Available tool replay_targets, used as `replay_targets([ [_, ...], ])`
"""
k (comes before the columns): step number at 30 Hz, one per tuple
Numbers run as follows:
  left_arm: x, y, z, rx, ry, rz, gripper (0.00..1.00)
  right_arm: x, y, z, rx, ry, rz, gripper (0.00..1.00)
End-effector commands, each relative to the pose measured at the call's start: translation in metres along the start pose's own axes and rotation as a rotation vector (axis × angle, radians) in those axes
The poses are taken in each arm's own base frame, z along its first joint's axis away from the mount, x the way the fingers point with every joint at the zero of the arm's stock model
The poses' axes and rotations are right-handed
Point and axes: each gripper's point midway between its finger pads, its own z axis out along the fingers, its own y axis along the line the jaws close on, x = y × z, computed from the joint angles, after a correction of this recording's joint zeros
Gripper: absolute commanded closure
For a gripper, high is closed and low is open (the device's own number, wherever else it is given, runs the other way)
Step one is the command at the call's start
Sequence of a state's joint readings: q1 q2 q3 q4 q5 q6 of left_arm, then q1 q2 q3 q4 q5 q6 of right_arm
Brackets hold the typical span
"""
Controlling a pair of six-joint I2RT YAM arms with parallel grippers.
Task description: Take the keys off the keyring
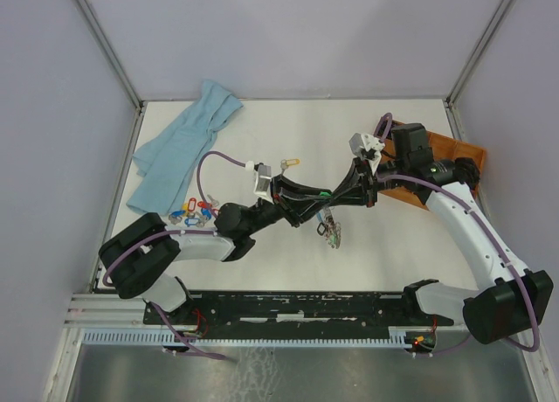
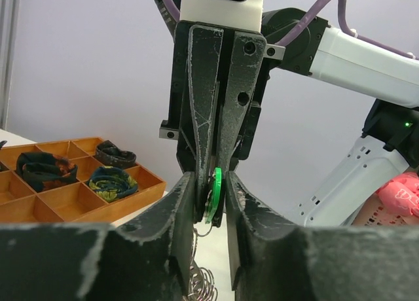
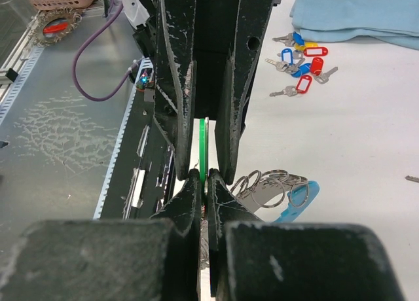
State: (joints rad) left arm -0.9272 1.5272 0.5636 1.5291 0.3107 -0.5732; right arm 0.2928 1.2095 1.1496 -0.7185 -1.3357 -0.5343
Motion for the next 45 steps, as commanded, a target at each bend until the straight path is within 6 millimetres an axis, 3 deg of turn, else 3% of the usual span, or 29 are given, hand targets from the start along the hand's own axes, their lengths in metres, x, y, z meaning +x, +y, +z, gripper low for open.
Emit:
replay_targets([
  [1, -0.035, -0.014, 0.011, 0.055, -0.132, 0.086, 0.72, -0.013, 0.007, 0.002, -0.052, -0.044, -0.044, 0.99],
  [24, -0.051, -0.024, 0.011, 0.08, -0.169, 0.102, 0.63, -0.012, 0.006, 0.003, -0.053, -0.044, -0.035, 0.99],
  [28, -0.052, -0.024, 0.011, 0.079, -0.171, 0.101, 0.71, -0.012, 0.006, 0.003, -0.053, -0.044, -0.034, 0.99],
  [33, -0.048, -0.024, 0.012, 0.088, -0.161, 0.098, 0.96, -0.012, 0.006, 0.003, -0.055, -0.044, -0.031, 0.99],
  [39, -0.046, -0.023, 0.011, 0.085, -0.153, 0.105, 0.97, -0.011, 0.004, 0.004, -0.052, -0.045, -0.025, 0.97],
  [45, -0.051, -0.021, 0.008, 0.052, -0.147, 0.133, 0.97, -0.01, 0.001, 0.004, -0.034, -0.038, -0.011, 0.82],
])
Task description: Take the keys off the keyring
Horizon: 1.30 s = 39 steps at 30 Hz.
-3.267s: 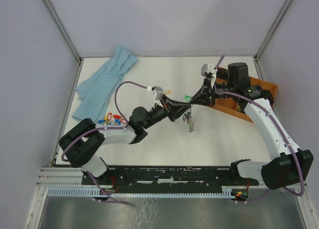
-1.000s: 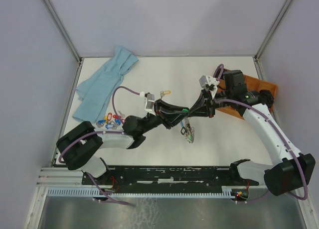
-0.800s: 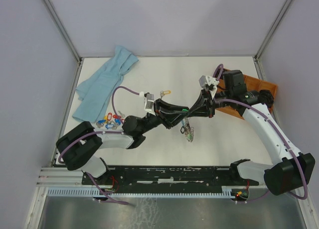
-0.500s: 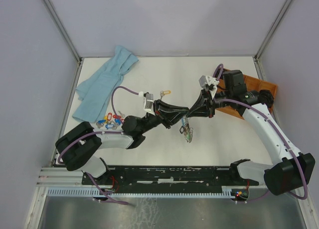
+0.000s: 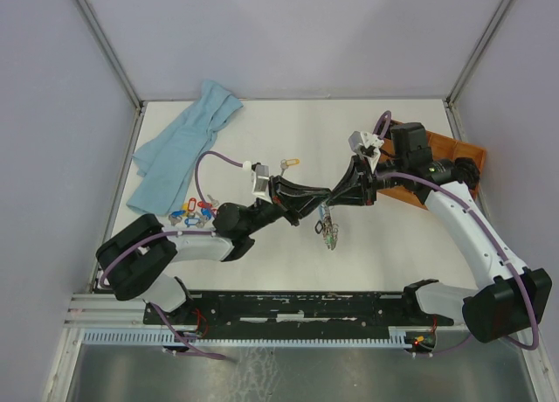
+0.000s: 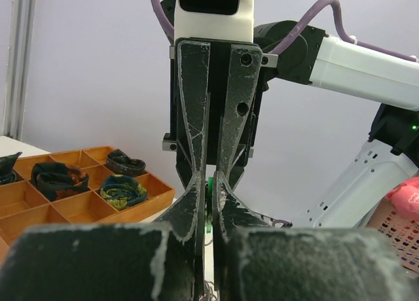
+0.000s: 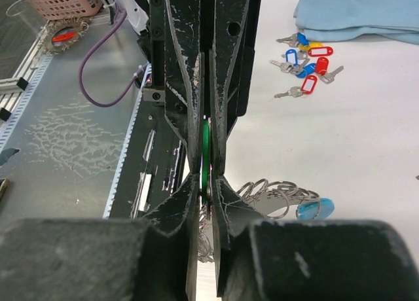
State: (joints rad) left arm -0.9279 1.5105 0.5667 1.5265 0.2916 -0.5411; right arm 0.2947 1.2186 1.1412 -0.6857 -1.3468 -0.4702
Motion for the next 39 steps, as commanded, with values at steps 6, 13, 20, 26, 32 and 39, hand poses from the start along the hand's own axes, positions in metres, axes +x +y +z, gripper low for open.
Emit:
replay_targets([
  [6, -0.048, -0.017, 0.003, 0.02, -0.123, 0.109, 0.97, -0.01, -0.001, 0.002, -0.01, -0.022, -0.054, 0.66],
  [13, -0.045, -0.014, -0.001, 0.001, -0.089, 0.099, 0.97, -0.011, 0.0, 0.0, 0.0, -0.02, -0.06, 0.55],
  [20, -0.043, -0.014, -0.007, -0.004, -0.056, 0.085, 0.97, -0.011, 0.005, -0.002, -0.003, -0.018, -0.08, 0.46],
  [26, -0.044, -0.02, -0.011, 0.013, -0.045, 0.085, 0.97, 0.002, 0.005, -0.001, -0.018, -0.001, -0.107, 0.43],
  [32, -0.046, -0.025, -0.014, 0.028, -0.038, 0.087, 0.97, 0.017, 0.004, 0.0, -0.028, 0.028, -0.179, 0.44],
  [39, -0.046, -0.029, -0.013, 0.045, -0.032, 0.081, 0.97, 0.025, 0.01, 0.004, -0.06, 0.038, -0.232, 0.48],
])
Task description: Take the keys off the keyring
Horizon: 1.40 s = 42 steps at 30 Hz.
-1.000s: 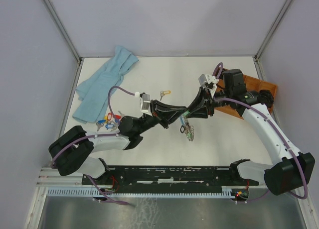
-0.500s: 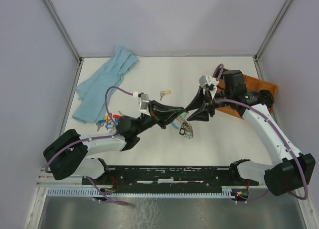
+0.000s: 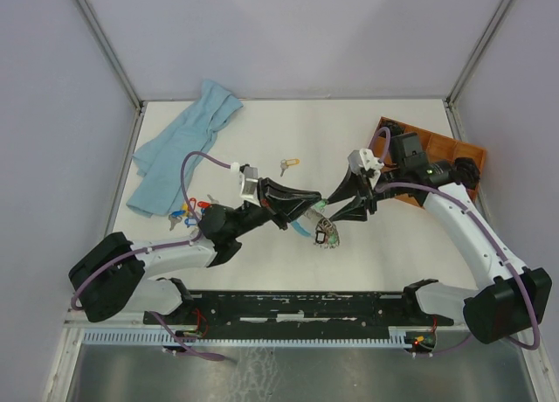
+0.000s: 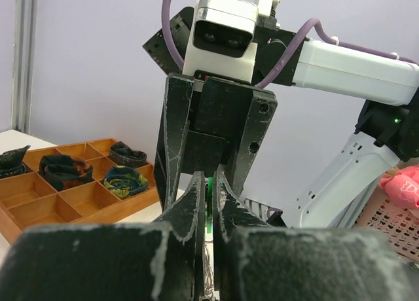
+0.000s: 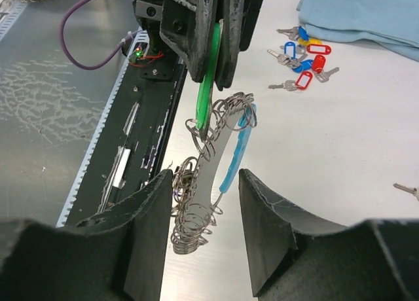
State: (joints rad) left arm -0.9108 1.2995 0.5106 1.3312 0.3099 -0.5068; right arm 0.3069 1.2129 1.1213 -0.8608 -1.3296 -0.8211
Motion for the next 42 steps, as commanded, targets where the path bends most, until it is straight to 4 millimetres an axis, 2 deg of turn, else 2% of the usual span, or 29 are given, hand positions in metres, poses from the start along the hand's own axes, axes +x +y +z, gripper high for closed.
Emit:
replay_targets([
  [1, -0.0245, -0.0155, 0.0029, 0.065, -0.069, 0.047, 0.97, 0.0008, 0.0048, 0.0038, -0.033, -0.009, -0.066, 0.48],
  [23, -0.018, -0.0165, 0.0091, 0.088, -0.052, 0.012, 0.97, -0.0038, 0.0121, 0.0097, -0.071, -0.023, -0.076, 0.61],
  [31, -0.0186, -0.0165, 0.0098, 0.09, -0.055, 0.006, 0.97, -0.0032, 0.0099, 0.01, -0.064, -0.015, -0.074, 0.65],
  [42, -0.0185, -0.0172, 0.0088, 0.092, -0.057, 0.001, 0.97, -0.0037, 0.004, 0.0113, -0.043, -0.009, -0.053, 0.76],
])
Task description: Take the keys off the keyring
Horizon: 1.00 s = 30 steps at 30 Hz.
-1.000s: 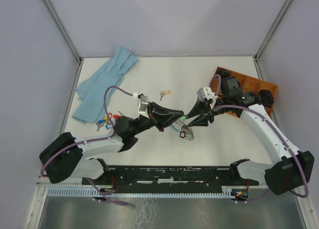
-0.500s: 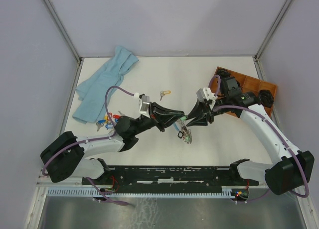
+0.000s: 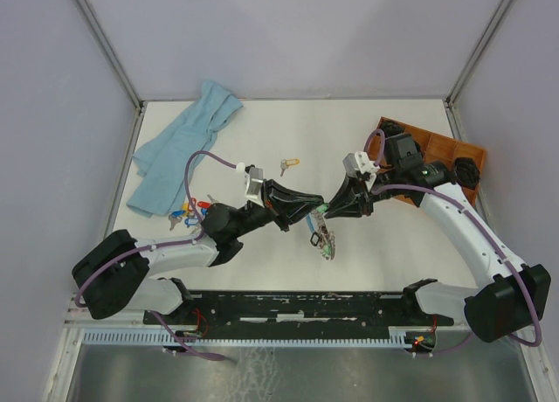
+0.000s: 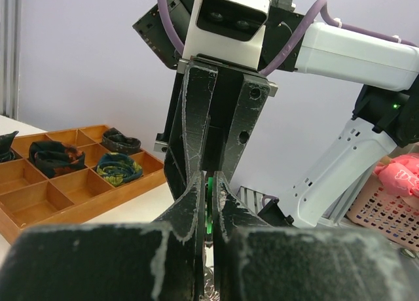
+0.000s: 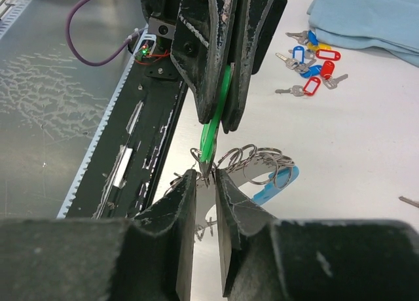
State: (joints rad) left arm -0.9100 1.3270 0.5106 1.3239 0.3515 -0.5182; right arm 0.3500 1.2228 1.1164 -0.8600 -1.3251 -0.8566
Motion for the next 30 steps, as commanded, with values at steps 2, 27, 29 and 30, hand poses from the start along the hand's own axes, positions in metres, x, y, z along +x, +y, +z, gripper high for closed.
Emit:
replay_targets([
  [2, -0.034, -0.018, 0.009, 0.073, -0.106, 0.026, 0.97, -0.007, -0.002, 0.001, 0.003, -0.015, -0.021, 0.77],
  [27, -0.053, -0.016, -0.015, -0.002, -0.187, 0.085, 0.97, -0.02, -0.015, 0.002, 0.051, -0.044, 0.071, 0.98],
  [29, -0.054, -0.016, -0.018, -0.01, -0.194, 0.086, 0.97, -0.021, -0.02, 0.002, 0.077, -0.052, 0.112, 0.99],
  [30, -0.055, -0.015, -0.018, -0.014, -0.199, 0.087, 0.97, -0.022, -0.022, 0.002, 0.087, -0.059, 0.124, 0.99],
])
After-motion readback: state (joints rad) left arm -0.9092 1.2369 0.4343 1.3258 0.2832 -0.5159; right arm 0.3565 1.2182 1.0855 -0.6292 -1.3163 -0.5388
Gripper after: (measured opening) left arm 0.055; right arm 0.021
